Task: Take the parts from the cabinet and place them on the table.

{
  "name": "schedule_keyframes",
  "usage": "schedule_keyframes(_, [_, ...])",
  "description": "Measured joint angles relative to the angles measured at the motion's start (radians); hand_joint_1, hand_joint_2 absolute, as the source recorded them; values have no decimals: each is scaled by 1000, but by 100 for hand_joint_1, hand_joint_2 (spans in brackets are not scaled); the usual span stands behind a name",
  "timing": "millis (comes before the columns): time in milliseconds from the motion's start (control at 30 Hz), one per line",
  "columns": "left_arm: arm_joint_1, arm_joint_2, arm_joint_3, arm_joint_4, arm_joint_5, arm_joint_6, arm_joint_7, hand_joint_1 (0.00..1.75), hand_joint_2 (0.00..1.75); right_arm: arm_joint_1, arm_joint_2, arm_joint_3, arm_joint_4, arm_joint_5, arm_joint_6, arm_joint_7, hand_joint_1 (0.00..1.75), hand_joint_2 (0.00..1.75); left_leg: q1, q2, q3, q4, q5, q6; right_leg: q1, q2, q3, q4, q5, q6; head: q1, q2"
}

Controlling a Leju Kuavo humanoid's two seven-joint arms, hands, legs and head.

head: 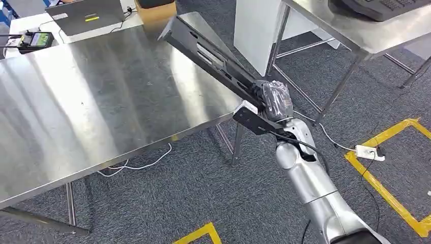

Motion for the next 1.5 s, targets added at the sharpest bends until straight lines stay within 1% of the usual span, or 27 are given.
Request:
schedule_keyframes(67, [1,2,0,0,0,5,0,0,0,0,-1,0,-10,0,0,0,175,175,2,4,-21,58,-31,-11,-4,2,12,-1,-7,-13,-6,0])
schedule_keyframes(167, [1,0,0,0,-2,31,-1,0,0,9,-2,0,-15,-1,0,0,175,175,6,4,-157,284,-107,-21,1,2,25,-1,-18,-28,-6,0])
schedule_keyframes(200, [2,0,0,0,-2,40,3,0,0,14,-3,0,-15,-1,0,0,175,175,6,4,-185,313,-101,-20,3,3,29,-1,-21,-31,-5,0])
schedule_keyframes(233, [2,0,0,0,-6,47,7,0,0,20,-4,0,-16,-1,0,1,175,175,6,4,-190,295,-70,-17,4,4,35,-1,-25,-30,-6,0])
schedule_keyframes(267, [2,0,0,0,-11,51,10,0,0,24,-6,0,-20,-1,0,3,175,175,6,4,-175,241,-24,-12,5,7,41,-1,-30,-29,-6,0])
schedule_keyframes(333, [1,1,0,0,-16,54,17,0,0,23,-8,-1,-26,-2,0,3,175,175,1,4,-108,71,79,9,7,10,55,-2,-38,-26,-6,0])
schedule_keyframes(367, [1,3,0,0,-16,57,21,0,0,23,-10,-3,-29,-3,0,3,175,175,-5,4,-87,26,83,18,14,12,57,-1,-43,-22,-5,0])
schedule_keyframes(433, [-2,3,0,0,-18,59,25,0,0,26,-14,-7,-34,-9,0,4,175,175,-8,6,-82,14,78,18,17,13,54,0,-47,-15,-3,0])
schedule_keyframes(467, [-2,1,0,0,-19,59,26,0,0,30,-15,-9,-37,-13,0,4,175,175,-6,6,-81,11,80,1,28,11,52,3,-53,-18,-5,0])
schedule_keyframes(500, [-2,1,0,0,-19,60,27,0,0,35,-16,-11,-42,-16,0,4,175,175,-11,4,-81,11,81,2,21,9,51,3,-53,-18,-4,0])
schedule_keyframes(733, [-2,2,0,0,-32,59,27,0,0,57,-27,-14,-66,21,0,32,175,175,-23,2,-82,11,78,14,20,6,55,-4,-52,-14,-5,0])
schedule_keyframes(800, [-2,2,0,0,-33,58,28,0,0,61,-30,-14,-70,24,0,37,175,175,-24,2,-82,11,77,15,20,6,55,-5,-51,-6,-4,0])
schedule_keyframes(867, [-2,2,0,0,-33,58,28,0,0,62,-31,-14,-72,25,0,37,175,175,-24,2,-82,11,78,18,19,6,56,-7,-50,-6,-5,0])
schedule_keyframes(900, [-2,2,0,0,-33,58,28,0,0,63,-31,-14,-73,27,0,38,175,175,-26,2,-84,13,76,21,15,6,58,-10,-48,-2,-5,0])
schedule_keyframes(933, [-3,4,0,0,-35,58,28,0,0,64,-31,-14,-76,32,0,40,175,175,-28,2,-83,11,72,38,-5,5,63,-20,-45,12,-8,0])
schedule_keyframes(967, [-3,4,0,0,-37,57,29,0,0,65,-31,-14,-81,36,0,44,175,175,-25,2,-77,0,78,46,6,5,68,-31,-42,19,-8,0])
schedule_keyframes(1000, [-3,4,0,0,-39,57,29,0,0,66,-31,-16,-86,37,0,45,175,175,-9,1,-62,-24,90,50,11,2,63,-24,-45,19,-6,0])
schedule_keyframes(1033, [-3,3,0,0,-39,56,30,0,0,63,-35,-18,-88,40,0,45,175,175,-10,2,-54,-32,93,51,10,2,56,1,-60,16,-3,0])
schedule_keyframes(1067, [-4,3,0,0,-39,56,30,0,0,62,-35,-17,-89,43,0,45,175,175,-8,2,-53,-31,94,54,10,3,24,69,-95,7,-3,0])
schedule_keyframes(1133, [-5,3,0,0,-42,56,30,0,0,74,-38,-18,-90,48,0,50,175,175,-8,-2,-53,-31,93,54,6,2,-56,222,-154,1,-4,0])
schedule_keyframes(1167, [-5,3,0,0,-42,56,30,0,0,81,-39,-18,-90,51,0,55,175,175,-7,-6,-55,-30,93,54,3,2,-81,268,-164,6,-1,0])
schedule_keyframes(1200, [-5,3,0,0,-43,56,30,0,0,87,-40,-18,-90,53,0,57,175,175,-6,-10,-55,-30,93,52,-1,2,-83,268,-156,14,0,0])
schedule_keyframes(1233, [-5,3,0,0,-44,55,30,0,0,89,-40,-18,-90,55,0,58,175,175,-4,-14,-55,-27,93,47,-7,2,-62,222,-132,28,-1,0])
schedule_keyframes(1300, [-5,3,0,0,-47,50,30,0,0,89,-41,-21,-92,58,0,59,175,175,2,-23,-59,-10,85,30,-22,5,29,48,-62,59,0,0])
schedule_keyframes(1333, [-5,6,0,0,-48,50,30,0,0,88,-43,-22,-93,58,0,60,175,175,2,-26,-66,0,80,20,-26,14,43,16,-61,60,4,0])
schedule_keyframes(1400, [-6,6,0,0,-49,50,29,0,0,92,-42,-21,-97,59,0,61,175,175,-7,-32,-75,10,75,6,-17,11,48,19,-58,29,1,0])
schedule_keyframes(1500, [-2,7,0,0,-49,50,30,0,0,93,-43,-22,-98,61,0,62,175,175,6,-33,-80,17,75,-3,-19,3,47,19,-51,11,1,0])
